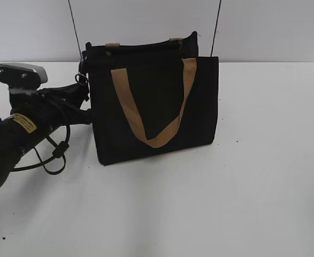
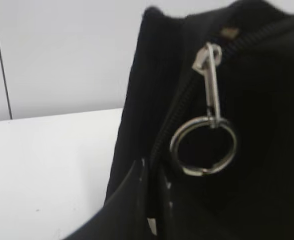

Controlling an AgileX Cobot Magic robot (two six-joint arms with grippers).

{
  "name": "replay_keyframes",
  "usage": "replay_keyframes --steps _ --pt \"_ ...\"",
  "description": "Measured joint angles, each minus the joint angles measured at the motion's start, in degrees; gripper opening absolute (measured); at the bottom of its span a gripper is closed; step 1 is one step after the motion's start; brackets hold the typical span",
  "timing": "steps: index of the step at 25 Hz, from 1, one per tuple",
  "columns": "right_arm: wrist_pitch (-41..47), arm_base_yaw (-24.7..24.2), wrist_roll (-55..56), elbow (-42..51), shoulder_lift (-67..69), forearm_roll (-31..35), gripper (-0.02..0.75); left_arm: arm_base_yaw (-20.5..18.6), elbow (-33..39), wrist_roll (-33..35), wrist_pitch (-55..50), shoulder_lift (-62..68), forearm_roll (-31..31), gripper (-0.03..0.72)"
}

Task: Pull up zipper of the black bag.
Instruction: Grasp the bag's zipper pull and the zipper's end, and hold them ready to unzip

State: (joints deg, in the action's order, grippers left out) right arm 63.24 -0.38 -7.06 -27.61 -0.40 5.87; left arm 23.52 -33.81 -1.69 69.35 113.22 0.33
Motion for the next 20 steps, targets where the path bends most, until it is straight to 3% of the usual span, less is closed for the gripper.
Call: replay_keyframes --steps 7,12,20 --pt "0.0 0.0 0.0 0.0 0.0 0.03 0.415 0.0 2.37 0.05 -0.65 -10.07 0.19 0.017" --pt "-0.12 0.0 0.0 0.0 0.0 1.48 0.415 0.0 2.49 1.69 -7.28 -18.67 0.91 0.017" --pt "-2.48 0.0 -5.45 -0.51 6.31 13.49 0.415 0.0 2.49 2.55 -15.65 -26.75 3.01 0.017"
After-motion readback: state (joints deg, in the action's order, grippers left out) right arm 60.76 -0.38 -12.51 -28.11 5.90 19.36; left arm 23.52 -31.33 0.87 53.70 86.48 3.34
